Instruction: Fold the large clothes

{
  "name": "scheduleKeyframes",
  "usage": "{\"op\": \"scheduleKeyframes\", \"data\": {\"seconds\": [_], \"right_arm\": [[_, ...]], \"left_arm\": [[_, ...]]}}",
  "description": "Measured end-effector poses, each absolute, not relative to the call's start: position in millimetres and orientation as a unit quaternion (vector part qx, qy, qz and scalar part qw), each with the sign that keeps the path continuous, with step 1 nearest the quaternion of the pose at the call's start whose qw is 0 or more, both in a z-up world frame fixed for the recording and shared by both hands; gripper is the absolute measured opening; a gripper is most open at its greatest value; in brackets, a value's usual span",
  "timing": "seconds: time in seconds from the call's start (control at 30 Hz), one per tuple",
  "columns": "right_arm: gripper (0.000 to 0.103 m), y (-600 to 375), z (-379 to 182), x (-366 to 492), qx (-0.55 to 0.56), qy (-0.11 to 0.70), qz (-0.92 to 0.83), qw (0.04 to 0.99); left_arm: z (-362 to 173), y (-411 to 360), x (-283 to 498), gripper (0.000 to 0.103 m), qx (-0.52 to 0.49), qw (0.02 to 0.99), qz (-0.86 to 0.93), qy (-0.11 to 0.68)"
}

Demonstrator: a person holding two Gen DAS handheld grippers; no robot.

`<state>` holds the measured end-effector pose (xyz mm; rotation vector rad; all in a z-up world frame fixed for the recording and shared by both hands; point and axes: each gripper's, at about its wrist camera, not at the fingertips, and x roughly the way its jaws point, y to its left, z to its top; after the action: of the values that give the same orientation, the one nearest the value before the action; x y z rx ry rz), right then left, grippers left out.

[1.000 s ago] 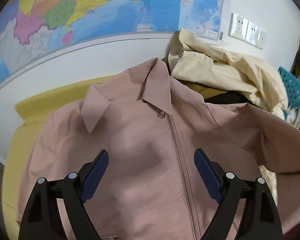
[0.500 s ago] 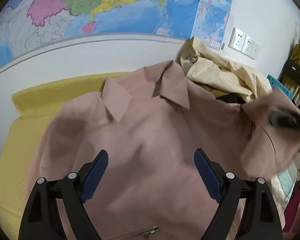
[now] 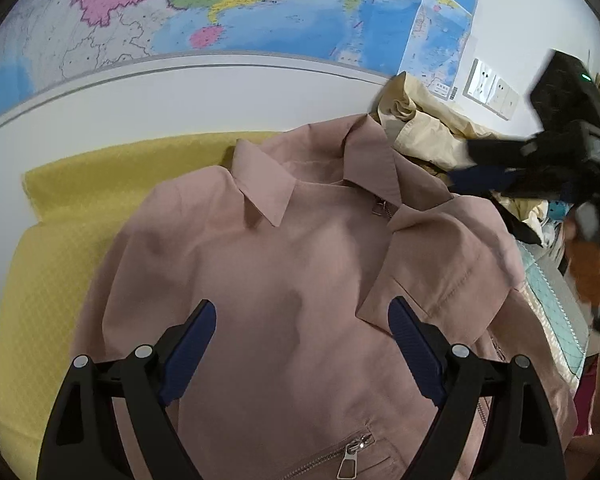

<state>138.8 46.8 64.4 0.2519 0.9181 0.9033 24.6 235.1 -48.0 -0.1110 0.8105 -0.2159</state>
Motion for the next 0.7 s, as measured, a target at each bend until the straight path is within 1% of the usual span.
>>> {"op": "scheduleKeyframes", "data": {"seconds": [0.07,0.13,0.23,0.27,0.3,0.43,0.47,0.5,0.57,0.6,0.63,0.7], "right_arm": [[0.073,15,76,128,0.103,0.392,0.400,0.822],[0.074,-29,74,117,0.091,0.370,0.355,0.854],[0.074,-76,47,116,0.098,0.389,0.286,0.870],[0.074,-90,33,117,0.109,0.403,0.274,0.866],[0.074,-106,16,118,0.128,0.418,0.259,0.861],[0.075,-136,-27,120,0.176,0.444,0.240,0.845],[0.075,-139,-34,120,0.188,0.445,0.246,0.840],[0.075,-141,-38,120,0.195,0.445,0.250,0.838],[0.077,-143,-42,118,0.203,0.445,0.254,0.835],[0.077,-143,-43,116,0.202,0.444,0.259,0.834],[0.077,-144,-42,115,0.201,0.441,0.264,0.834],[0.077,-143,-37,112,0.196,0.433,0.281,0.833]], "left_arm": [[-47,236,23,0.085,-0.064,0.910,-0.117,0.393],[-42,229,20,0.085,-0.065,0.908,-0.141,0.389],[-36,197,15,0.090,-0.025,0.907,-0.172,0.384],[-36,181,15,0.094,-0.005,0.905,-0.185,0.384],[-36,168,16,0.095,0.011,0.903,-0.192,0.384],[-52,108,39,0.096,0.094,0.893,-0.191,0.397],[-59,103,49,0.094,0.097,0.890,-0.183,0.407],[-63,103,56,0.086,0.091,0.886,-0.179,0.418],[-73,116,73,0.021,0.050,0.874,-0.181,0.448],[-74,126,80,0.009,0.025,0.871,-0.177,0.458],[-71,147,83,0.006,-0.014,0.870,-0.177,0.459],[-61,182,78,0.005,-0.060,0.882,-0.156,0.440]]}}
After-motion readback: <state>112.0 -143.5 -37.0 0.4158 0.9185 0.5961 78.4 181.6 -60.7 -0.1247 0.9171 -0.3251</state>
